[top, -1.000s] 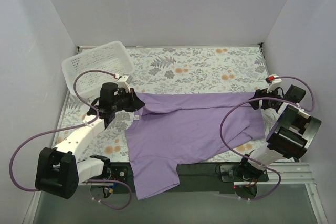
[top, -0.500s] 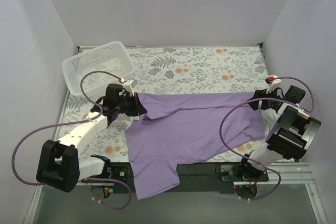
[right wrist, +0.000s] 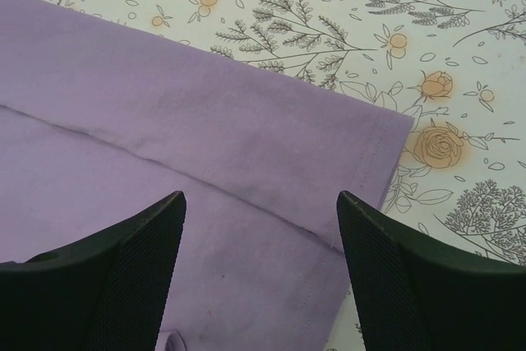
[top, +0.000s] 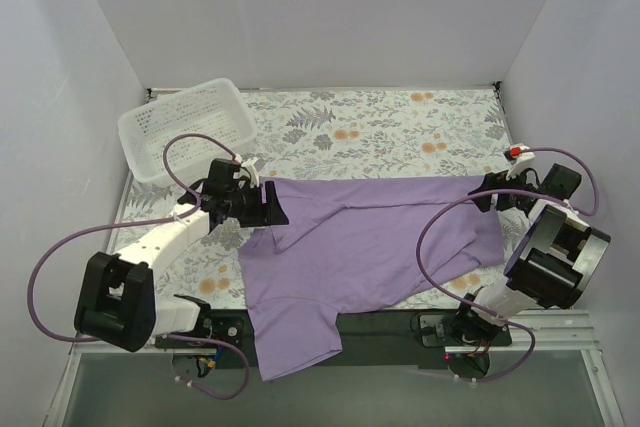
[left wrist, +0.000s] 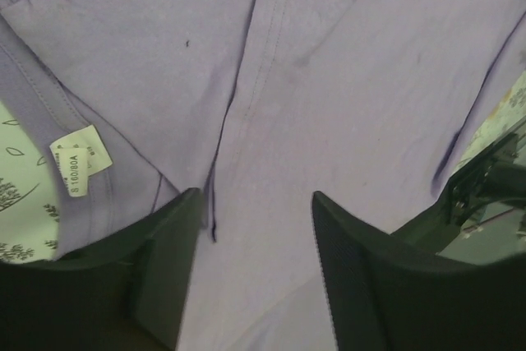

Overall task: Fold and stack the t-shirts
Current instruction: Fold the tshirt

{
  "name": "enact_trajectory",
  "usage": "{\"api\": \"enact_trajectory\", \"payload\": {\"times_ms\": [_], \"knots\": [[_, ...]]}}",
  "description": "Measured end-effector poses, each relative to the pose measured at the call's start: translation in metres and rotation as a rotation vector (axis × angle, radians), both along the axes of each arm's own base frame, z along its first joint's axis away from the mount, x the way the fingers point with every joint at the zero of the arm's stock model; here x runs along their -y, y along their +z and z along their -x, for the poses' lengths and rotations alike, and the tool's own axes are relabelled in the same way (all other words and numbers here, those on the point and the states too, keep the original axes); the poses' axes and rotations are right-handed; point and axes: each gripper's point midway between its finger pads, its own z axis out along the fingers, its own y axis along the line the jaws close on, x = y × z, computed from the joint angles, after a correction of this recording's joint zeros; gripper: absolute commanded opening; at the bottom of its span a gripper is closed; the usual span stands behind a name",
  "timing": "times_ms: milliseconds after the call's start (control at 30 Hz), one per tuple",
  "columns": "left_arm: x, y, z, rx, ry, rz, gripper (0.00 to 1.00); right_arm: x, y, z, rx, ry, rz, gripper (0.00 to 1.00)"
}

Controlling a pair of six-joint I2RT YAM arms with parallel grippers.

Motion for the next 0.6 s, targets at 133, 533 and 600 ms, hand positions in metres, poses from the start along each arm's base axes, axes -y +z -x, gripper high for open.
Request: {"api": "enact_trajectory", "payload": {"times_ms": [133, 533, 600], "knots": [[-0.002, 0.013, -0.005, 0.036, 0.015, -0.007, 0.72, -0.009, 0.004, 0.006, -0.004, 0.028, -0.032, 0.81], [0.038, -0.017, -0.079, -0.041, -0.052, 0.031, 0.64, -0.038, 0.019, 0.026, -0.069, 0.119, -0.175, 0.82], [0.045, -0.030, -0.082, -0.075, -0.069, 0.027, 0.63, -0.041, 0.022, 0.029, -0.070, 0.126, -0.184, 0.82]]}}
